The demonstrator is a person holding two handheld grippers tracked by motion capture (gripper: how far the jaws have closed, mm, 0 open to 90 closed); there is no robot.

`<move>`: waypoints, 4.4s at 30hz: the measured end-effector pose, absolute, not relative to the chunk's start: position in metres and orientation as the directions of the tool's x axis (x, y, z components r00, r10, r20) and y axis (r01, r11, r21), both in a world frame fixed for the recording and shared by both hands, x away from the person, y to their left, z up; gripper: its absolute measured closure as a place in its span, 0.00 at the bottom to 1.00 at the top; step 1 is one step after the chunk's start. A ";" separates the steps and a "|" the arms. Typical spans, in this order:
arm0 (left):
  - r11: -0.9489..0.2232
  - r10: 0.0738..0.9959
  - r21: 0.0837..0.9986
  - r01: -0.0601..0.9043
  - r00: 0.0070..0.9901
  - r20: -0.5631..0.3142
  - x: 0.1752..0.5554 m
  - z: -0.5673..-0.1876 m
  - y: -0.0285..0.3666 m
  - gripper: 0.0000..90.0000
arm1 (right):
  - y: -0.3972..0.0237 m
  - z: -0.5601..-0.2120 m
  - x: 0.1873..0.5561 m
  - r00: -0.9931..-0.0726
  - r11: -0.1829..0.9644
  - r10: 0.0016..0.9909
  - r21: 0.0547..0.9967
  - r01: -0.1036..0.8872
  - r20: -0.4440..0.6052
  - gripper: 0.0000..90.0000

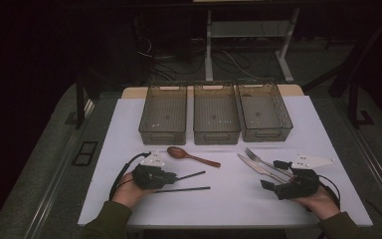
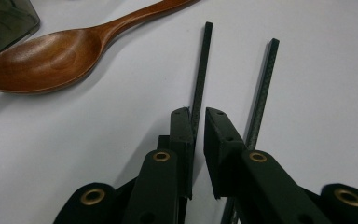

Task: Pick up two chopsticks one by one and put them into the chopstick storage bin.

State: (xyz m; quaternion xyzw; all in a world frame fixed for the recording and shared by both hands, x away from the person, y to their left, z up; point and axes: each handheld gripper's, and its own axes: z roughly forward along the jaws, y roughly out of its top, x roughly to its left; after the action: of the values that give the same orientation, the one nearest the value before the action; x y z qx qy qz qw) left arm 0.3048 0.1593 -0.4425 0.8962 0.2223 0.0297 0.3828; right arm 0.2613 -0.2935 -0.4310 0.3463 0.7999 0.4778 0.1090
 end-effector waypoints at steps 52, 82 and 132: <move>-0.604 0.392 0.730 0.322 0.916 -0.080 0.313 -0.427 0.158 0.95 | -0.290 -0.436 0.262 -0.735 0.297 0.656 0.837 0.460 0.172 0.11; -0.527 0.482 0.747 0.405 0.866 -0.130 0.317 -0.403 0.161 0.95 | -0.299 -0.439 0.263 -0.732 0.299 0.660 0.836 0.459 0.166 0.11; -0.384 0.645 0.793 0.472 0.752 -0.136 0.395 -0.350 0.154 0.95 | -0.297 -0.439 0.263 -0.725 0.280 0.664 0.839 0.467 0.182 0.11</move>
State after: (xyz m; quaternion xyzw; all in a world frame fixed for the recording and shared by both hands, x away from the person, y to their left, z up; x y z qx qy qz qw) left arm 0.3951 0.1544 -0.3498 0.8262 0.3380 0.0979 0.4399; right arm 0.2626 -0.2970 -0.4394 0.3564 0.7934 0.4827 0.1020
